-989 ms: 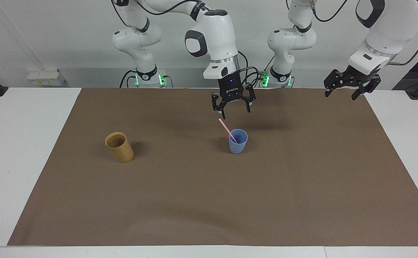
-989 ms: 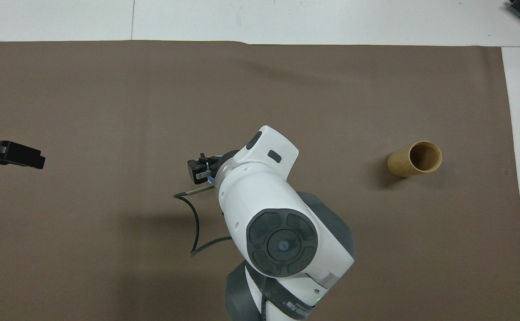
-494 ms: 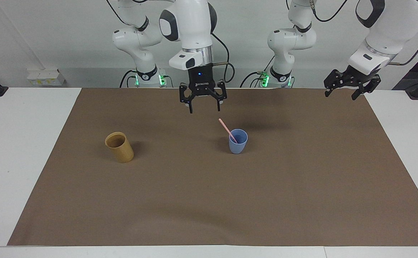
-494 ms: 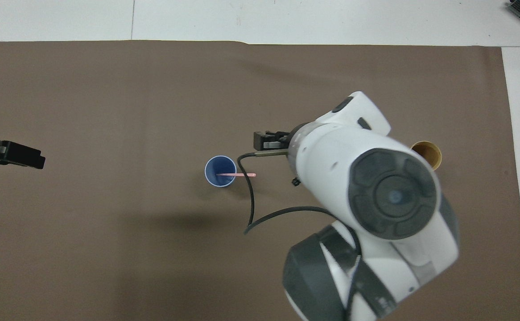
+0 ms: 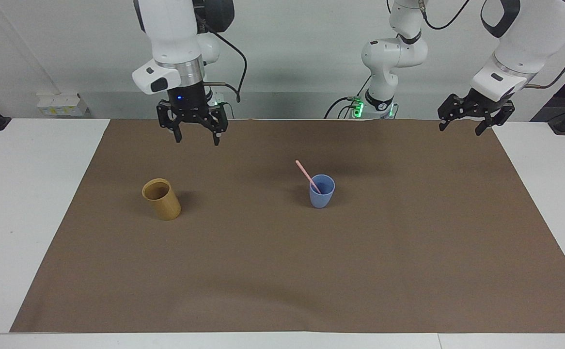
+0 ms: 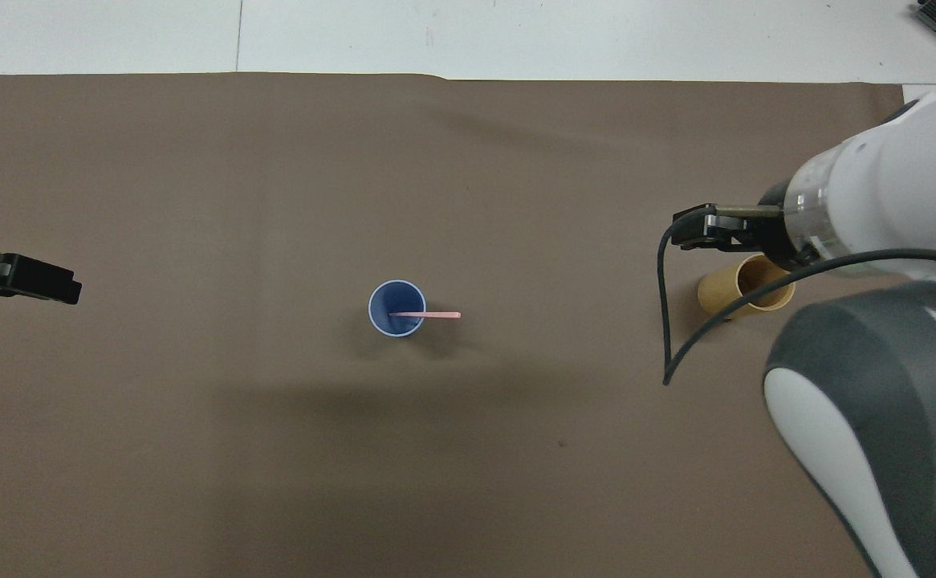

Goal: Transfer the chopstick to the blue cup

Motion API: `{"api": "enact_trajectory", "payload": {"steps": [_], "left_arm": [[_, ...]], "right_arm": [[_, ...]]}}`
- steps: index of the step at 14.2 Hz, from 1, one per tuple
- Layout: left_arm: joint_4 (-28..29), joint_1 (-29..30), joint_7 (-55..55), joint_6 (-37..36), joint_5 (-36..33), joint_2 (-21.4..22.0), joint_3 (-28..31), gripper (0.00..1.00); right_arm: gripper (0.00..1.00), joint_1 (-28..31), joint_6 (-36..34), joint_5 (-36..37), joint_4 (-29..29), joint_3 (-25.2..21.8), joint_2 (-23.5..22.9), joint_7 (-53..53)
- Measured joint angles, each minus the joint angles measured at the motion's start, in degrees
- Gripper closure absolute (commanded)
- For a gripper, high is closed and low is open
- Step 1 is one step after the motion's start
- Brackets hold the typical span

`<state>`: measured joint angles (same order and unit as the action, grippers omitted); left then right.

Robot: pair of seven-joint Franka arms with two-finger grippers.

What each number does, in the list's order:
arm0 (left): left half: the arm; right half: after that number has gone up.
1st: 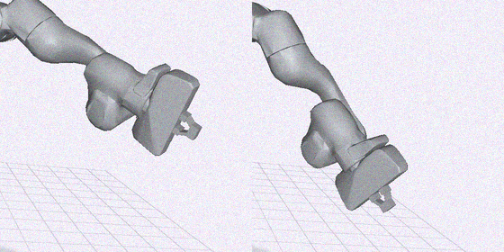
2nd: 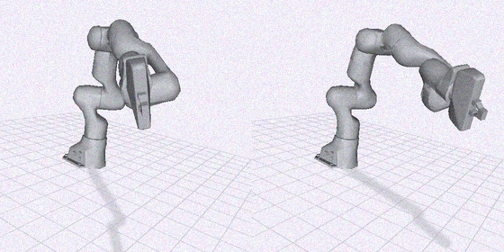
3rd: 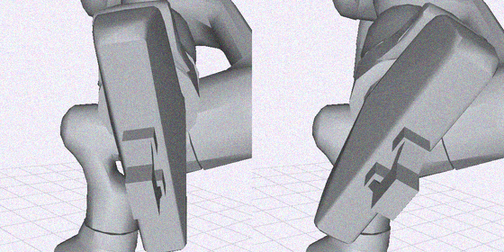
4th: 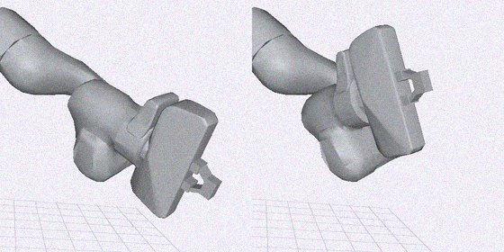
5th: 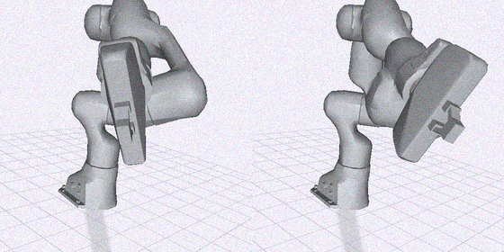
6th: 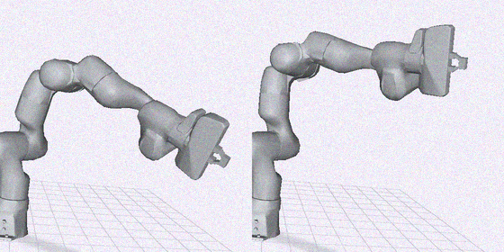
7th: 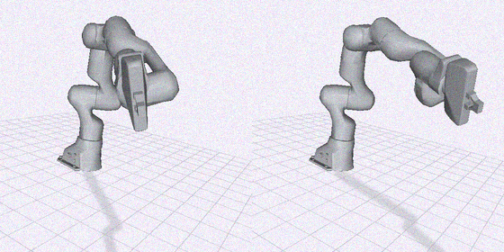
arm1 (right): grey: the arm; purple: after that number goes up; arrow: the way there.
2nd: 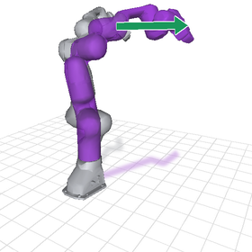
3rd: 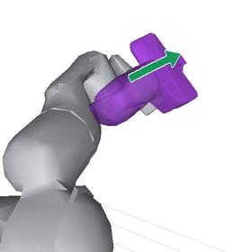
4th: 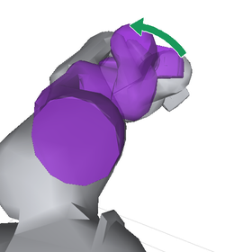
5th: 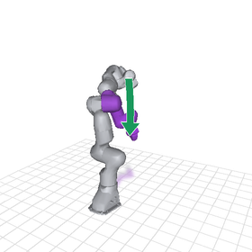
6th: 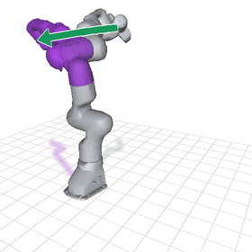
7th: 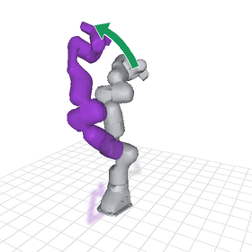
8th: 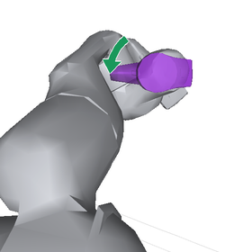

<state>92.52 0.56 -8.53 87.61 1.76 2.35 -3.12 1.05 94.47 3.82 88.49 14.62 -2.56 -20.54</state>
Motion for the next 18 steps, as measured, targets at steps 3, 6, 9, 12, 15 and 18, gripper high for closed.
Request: {"api": "enact_trajectory", "payload": {"steps": [3, 6, 9, 12, 15, 18], "left_arm": [[0.0, 0.0, 0.0, 0.0, 0.0, 0.0, 0.0, 0.0], [0.0, 0.0, 0.0, 0.0, 0.0, 0.0, 0.0, 0.0], [0.0, 0.0, 0.0, 0.0, 0.0, 0.0, 0.0, 0.0], [0.0, 0.0, 0.0, 0.0, 0.0, 0.0, 0.0, 0.0], [0.0, 0.0, 0.0, 0.0, 0.0, 0.0, 0.0, 0.0], [0.0, 0.0, 0.0, 0.0, 0.0, 0.0, 0.0, 0.0]], "right_arm": [[0.0, 2.54, -4.6, 0.01, -2.06, 0.0, -0.82, 2.76], [0.0, 5.25, -8.54, -0.39, -1.96, 0.06, -0.49, 5.56], [0.0, 6.8, -9.21, -1.46, -1.41, 0.06, 0.73, 6.59], [0.0, 6.78, -8.48, -3.43, -0.59, 0.48, 1.57, 6.61], [0.0, 6.77, -7.95, -3.74, -0.39, 0.6, 1.61, 6.61], [0.0, 6.75, -7.48, -3.77, -0.24, 0.6, 1.61, 6.61]]}}
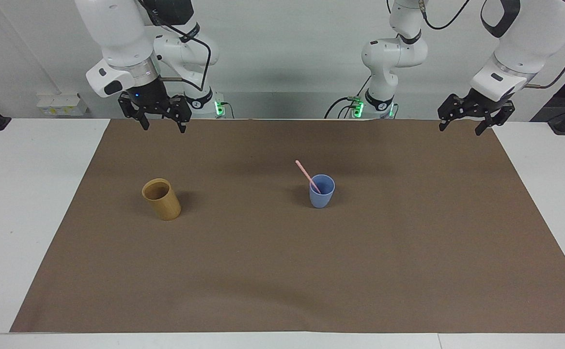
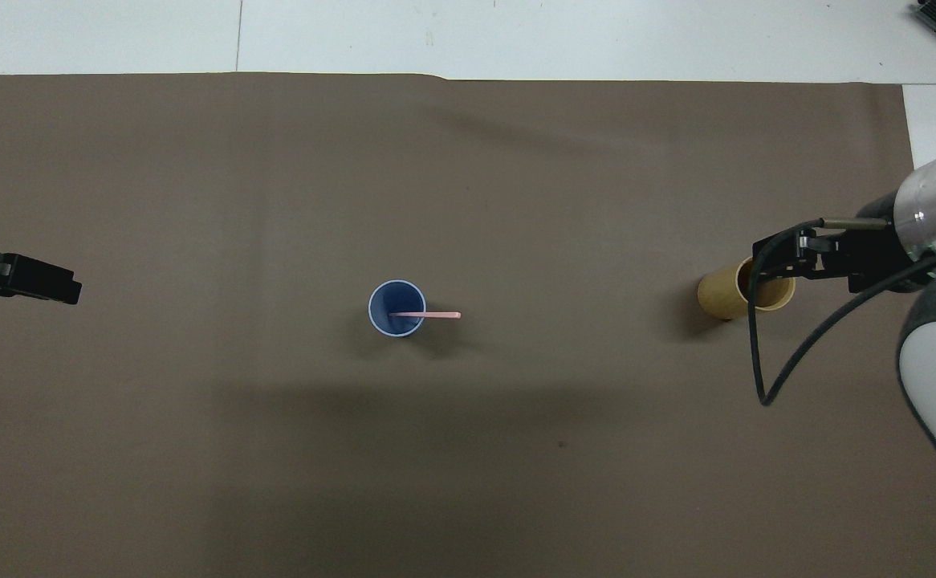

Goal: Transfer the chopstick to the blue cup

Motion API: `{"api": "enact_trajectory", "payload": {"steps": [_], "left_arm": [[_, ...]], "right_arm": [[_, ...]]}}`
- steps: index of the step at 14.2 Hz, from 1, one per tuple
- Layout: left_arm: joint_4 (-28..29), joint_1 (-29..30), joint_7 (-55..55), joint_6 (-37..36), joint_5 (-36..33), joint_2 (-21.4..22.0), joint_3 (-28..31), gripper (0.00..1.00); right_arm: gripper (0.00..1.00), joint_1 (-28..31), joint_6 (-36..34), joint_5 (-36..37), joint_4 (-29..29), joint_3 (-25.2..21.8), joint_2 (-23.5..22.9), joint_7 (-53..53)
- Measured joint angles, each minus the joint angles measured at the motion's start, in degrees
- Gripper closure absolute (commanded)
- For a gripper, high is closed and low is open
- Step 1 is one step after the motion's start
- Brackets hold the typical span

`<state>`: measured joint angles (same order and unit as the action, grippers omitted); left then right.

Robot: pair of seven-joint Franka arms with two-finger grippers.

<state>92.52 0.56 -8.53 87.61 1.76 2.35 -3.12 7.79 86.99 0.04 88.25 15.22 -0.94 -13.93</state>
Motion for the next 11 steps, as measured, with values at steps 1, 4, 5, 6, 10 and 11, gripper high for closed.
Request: {"api": "enact_trajectory", "payload": {"steps": [1, 4, 5, 6, 10, 11], "left_arm": [[0.0, 0.0, 0.0, 0.0, 0.0, 0.0, 0.0, 0.0], [0.0, 0.0, 0.0, 0.0, 0.0, 0.0, 0.0, 0.0], [0.0, 0.0, 0.0, 0.0, 0.0, 0.0, 0.0, 0.0], [0.0, 0.0, 0.0, 0.0, 0.0, 0.0, 0.0, 0.0], [0.0, 0.0, 0.0, 0.0, 0.0, 0.0, 0.0, 0.0], [0.0, 0.0, 0.0, 0.0, 0.0, 0.0, 0.0, 0.0]], "right_arm": [[0.0, -0.04, 0.1, -0.01, 0.02, 0.0, 0.0, 0.0], [0.0, -0.09, 0.26, -0.02, 0.05, 0.03, 0.0, 0.01], [0.0, -0.09, 0.27, -0.02, 0.06, 0.02, 0.0, 0.01], [0.0, -0.09, 0.3, -0.02, 0.07, 0.03, 0.0, 0.01], [0.0, -0.09, 0.57, -0.04, 0.11, 0.03, 0.0, 0.01], [0.0, -0.09, 0.6, -0.04, 0.11, 0.03, 0.0, 0.02]]}}
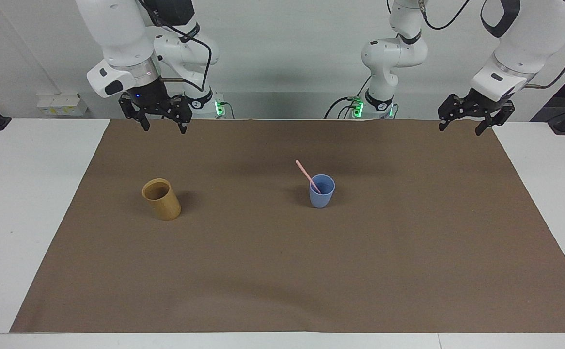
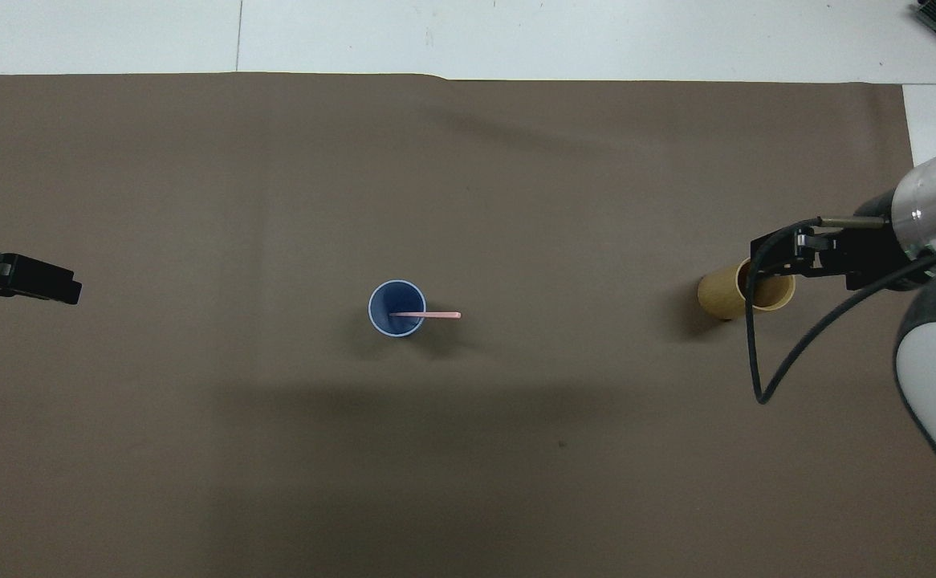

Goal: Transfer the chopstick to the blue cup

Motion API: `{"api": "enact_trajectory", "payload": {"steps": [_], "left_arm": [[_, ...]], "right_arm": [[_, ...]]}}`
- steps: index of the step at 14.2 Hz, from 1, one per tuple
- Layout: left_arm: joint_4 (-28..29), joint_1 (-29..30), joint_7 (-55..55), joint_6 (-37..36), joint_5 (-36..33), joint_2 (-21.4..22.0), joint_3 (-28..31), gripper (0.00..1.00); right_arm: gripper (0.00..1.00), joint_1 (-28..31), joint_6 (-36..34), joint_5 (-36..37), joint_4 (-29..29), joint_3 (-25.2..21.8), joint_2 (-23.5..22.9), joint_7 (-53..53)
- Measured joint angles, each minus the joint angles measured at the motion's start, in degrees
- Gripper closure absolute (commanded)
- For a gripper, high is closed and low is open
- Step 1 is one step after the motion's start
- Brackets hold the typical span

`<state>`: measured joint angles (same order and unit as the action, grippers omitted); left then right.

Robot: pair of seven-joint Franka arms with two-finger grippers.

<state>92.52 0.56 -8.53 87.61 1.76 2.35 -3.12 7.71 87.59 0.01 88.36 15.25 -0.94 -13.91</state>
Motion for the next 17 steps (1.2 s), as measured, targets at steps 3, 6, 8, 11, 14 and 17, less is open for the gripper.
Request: {"api": "enact_trajectory", "payload": {"steps": [3, 6, 8, 11, 14, 17], "left_arm": [[0.0, 0.0, 0.0, 0.0, 0.0, 0.0, 0.0, 0.0], [0.0, 0.0, 0.0, 0.0, 0.0, 0.0, 0.0, 0.0], [0.0, 0.0, 0.0, 0.0, 0.0, 0.0, 0.0, 0.0], [0.0, 0.0, 0.0, 0.0, 0.0, 0.0, 0.0, 0.0], [0.0, 0.0, 0.0, 0.0, 0.0, 0.0, 0.0, 0.0], [0.0, 0.0, 0.0, 0.0, 0.0, 0.0, 0.0, 0.0]], "right_arm": [[0.0, 0.0, 0.19, 0.0, 0.01, 0.0, 0.0, 0.0], [0.0, -0.01, 0.63, 0.0, 0.01, 0.01, 0.0, 0.0], [0.0, -0.01, 0.65, 0.0, 0.01, 0.01, 0.0, 0.0], [0.0, -0.01, 0.65, 0.0, 0.01, 0.01, 0.0, 0.0], [0.0, -0.04, 0.74, 0.0, 0.01, 0.02, 0.0, 0.0], [0.0, -0.17, 0.88, 0.0, 0.01, 0.17, 0.0, 0.0]]}}
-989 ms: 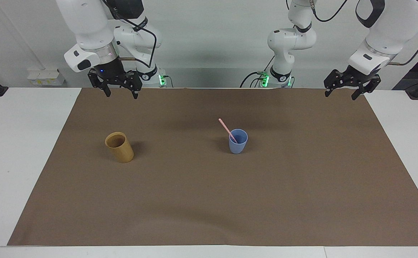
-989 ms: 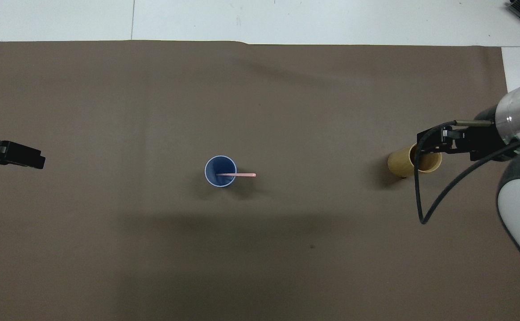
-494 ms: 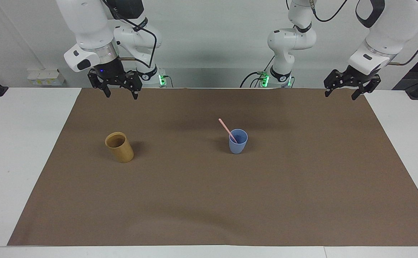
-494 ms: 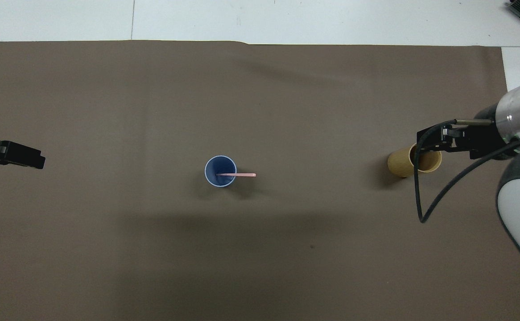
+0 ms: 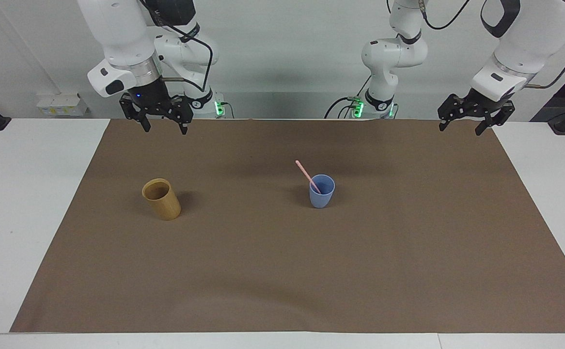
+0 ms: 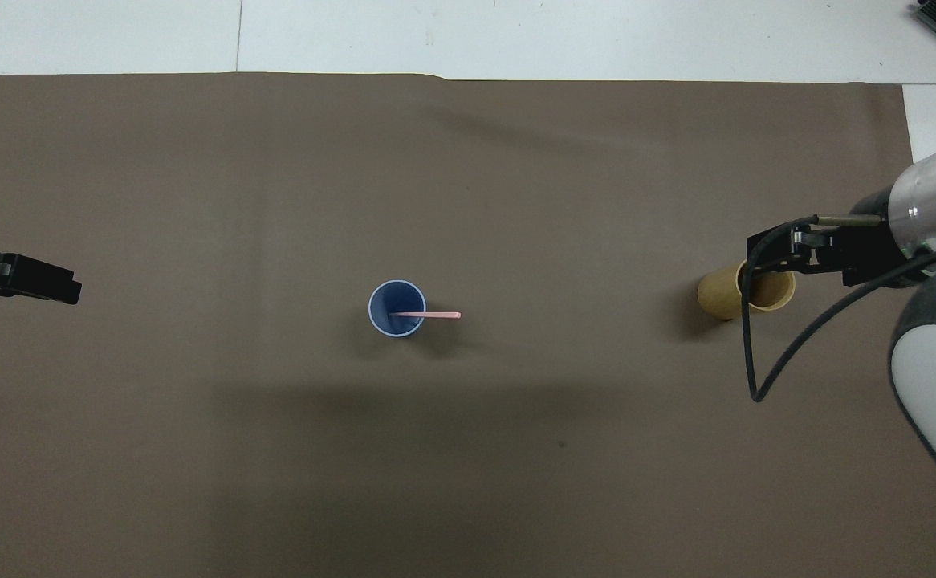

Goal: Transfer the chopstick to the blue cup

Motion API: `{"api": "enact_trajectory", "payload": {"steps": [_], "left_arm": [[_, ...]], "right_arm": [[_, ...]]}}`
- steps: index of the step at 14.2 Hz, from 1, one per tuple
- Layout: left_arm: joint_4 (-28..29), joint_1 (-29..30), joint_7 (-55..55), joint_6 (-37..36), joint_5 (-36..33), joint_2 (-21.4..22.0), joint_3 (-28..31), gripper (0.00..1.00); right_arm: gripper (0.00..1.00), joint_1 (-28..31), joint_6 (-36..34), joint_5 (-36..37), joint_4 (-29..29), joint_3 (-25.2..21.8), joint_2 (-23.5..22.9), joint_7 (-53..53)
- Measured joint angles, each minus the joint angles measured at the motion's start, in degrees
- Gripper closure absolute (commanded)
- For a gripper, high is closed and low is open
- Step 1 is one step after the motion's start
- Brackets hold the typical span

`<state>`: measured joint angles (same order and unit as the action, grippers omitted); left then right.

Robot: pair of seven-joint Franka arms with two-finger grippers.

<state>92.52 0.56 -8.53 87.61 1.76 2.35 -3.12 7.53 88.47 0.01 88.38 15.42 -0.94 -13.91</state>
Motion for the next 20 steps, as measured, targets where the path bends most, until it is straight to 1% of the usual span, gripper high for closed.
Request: {"api": "enact_trajectory", "payload": {"steps": [6, 10, 15, 18, 20], "left_arm": [[0.0, 0.0, 0.0, 0.0, 0.0, 0.0, 0.0, 0.0], [0.0, 0.0, 0.0, 0.0, 0.0, 0.0, 0.0, 0.0], [0.0, 0.0, 0.0, 0.0, 0.0, 0.0, 0.0, 0.0], [0.0, 0.0, 0.0, 0.0, 0.0, 0.0, 0.0, 0.0], [0.0, 0.0, 0.0, 0.0, 0.0, 0.0, 0.0, 0.0]], "right_arm": [[0.0, 0.27, 0.34, 0.0, -0.66, -0.11, 0.14, 0.0], [0.0, -0.81, -0.96, 0.0, -1.07, -0.81, 1.46, 0.0], [0.0, -7.72, -2.82, 0.0, -1.05, -8.06, 2.73, 0.0], [0.0, -11.07, -2.84, 0.0, -0.96, -11.43, 2.72, 0.0], [0.0, -11.87, -2.84, 0.0, -0.94, -12.35, 2.72, 0.0]]}}
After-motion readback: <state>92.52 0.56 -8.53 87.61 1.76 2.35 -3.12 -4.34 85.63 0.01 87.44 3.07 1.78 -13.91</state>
